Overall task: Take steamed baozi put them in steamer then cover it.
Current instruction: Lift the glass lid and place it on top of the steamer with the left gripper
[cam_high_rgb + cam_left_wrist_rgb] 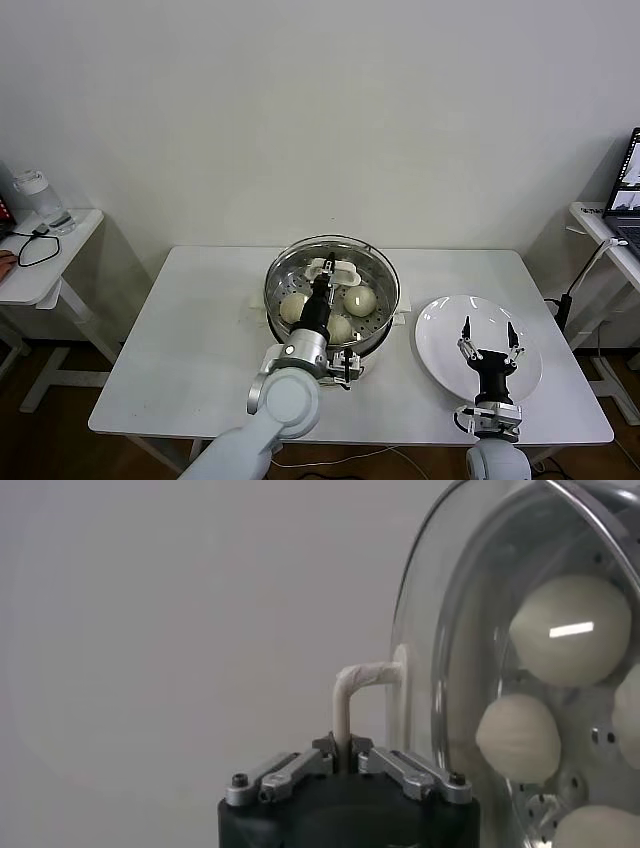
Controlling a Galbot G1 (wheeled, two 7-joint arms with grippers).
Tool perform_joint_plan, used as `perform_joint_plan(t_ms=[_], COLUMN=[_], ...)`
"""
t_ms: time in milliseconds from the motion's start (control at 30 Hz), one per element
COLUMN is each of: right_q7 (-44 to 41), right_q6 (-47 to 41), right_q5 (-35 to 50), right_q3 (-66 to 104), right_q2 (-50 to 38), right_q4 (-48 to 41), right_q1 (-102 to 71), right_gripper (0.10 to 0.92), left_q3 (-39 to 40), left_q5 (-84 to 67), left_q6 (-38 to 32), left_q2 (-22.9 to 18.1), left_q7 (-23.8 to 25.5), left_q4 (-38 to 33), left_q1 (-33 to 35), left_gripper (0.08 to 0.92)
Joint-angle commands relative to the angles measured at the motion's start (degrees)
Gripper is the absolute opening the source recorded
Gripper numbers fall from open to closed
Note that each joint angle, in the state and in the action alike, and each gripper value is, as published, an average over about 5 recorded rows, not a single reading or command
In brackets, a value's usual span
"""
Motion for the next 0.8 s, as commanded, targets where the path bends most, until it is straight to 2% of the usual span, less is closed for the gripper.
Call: perform_joint_plan(t_ms=[33,267,800], right_q7=[0.0,-0.1,-0.1], right_q6=[0.0,0.2,0.4], right_q5=[-0.1,-0.5,-0.8], right_q3=[0.0,0.0,0.3], right_q2=[0.0,0.2,0.2], right_q4=[-0.1,-0.2,-0.3], right_q1=[0.1,0.1,0.2], right_gripper=[0.823,0.823,0.823], left_q3=[0.8,0.8,0.3], left_q5=[1.4,-4.6,-5.0], left_q6=[0.1,1.4,0.8], left_q2=[-0.7,-0.9,-1.0], left_q7=[0.8,-0.2,-1.0], left_q4=[2.3,2.8,4.2], left_q1=[-1.1,-1.6,-1.8], left_gripper=[0.187,0.187,0.187])
